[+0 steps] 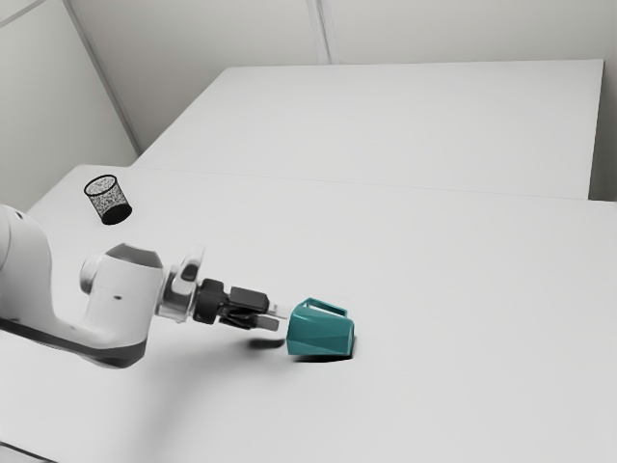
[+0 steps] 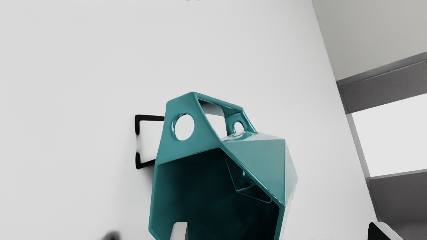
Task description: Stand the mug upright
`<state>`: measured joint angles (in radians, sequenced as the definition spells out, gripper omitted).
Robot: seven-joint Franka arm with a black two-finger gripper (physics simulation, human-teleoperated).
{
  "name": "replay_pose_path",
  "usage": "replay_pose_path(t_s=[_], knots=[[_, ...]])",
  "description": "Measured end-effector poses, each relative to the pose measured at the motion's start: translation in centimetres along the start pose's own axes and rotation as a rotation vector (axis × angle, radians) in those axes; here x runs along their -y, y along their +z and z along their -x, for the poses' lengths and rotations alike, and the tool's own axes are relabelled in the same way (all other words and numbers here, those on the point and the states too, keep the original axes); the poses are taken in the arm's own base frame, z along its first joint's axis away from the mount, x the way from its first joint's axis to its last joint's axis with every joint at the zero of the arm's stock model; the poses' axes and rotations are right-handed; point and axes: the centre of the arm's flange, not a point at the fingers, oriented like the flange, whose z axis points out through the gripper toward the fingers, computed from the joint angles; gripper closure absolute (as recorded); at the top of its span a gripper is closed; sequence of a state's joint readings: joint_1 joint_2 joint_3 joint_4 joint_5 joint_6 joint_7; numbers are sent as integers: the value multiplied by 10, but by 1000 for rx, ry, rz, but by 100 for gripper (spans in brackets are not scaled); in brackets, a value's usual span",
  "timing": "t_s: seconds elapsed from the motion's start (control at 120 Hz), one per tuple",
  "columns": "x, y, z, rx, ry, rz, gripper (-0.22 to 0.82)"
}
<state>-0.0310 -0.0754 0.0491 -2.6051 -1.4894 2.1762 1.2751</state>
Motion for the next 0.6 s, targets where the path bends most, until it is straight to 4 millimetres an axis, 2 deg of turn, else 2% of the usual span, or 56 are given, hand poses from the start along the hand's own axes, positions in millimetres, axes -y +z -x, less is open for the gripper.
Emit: replay_pose_path(t_s=[0.6], knots=[[-13,23,6,46,187,-10,2]])
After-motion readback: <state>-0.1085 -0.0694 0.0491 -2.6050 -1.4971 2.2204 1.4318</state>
